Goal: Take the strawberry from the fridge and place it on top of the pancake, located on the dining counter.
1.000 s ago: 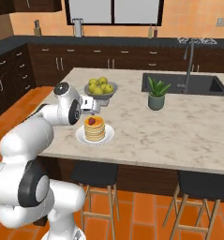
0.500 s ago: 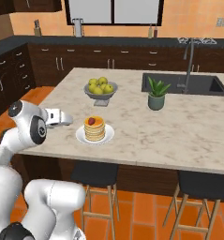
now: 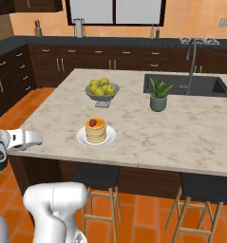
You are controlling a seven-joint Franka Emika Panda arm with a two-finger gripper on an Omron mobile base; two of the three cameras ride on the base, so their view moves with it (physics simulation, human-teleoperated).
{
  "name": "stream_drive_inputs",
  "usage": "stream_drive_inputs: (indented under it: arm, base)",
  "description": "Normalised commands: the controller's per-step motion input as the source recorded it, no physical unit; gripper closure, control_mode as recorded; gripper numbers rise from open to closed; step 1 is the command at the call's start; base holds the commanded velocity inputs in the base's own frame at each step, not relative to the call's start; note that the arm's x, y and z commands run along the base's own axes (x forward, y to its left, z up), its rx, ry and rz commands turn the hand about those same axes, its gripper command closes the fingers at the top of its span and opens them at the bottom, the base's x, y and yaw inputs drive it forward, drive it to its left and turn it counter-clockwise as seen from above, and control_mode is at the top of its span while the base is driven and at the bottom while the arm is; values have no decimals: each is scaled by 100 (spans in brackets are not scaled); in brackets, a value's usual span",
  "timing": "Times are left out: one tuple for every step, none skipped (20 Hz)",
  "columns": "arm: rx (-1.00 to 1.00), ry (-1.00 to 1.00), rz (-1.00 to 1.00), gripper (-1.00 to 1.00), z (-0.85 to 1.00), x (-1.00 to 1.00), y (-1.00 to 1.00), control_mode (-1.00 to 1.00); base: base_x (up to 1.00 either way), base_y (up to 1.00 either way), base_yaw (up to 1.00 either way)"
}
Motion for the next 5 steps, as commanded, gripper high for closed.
stream_drive_inputs:
  arm:
    - [0,11,0,-100,-31,-100,23,-100]
    - [0,15,0,-100,-26,-100,17,-100]
    - [0,20,0,-100,-15,-68,0,-100]
    - [0,23,0,-100,-4,-47,0,-100]
    - [0,30,0,-100,0,-18,0,-100]
  base:
    - [0,0,0]
    - [0,0,0]
    - [0,0,0]
    - [0,0,0]
    - [0,0,0]
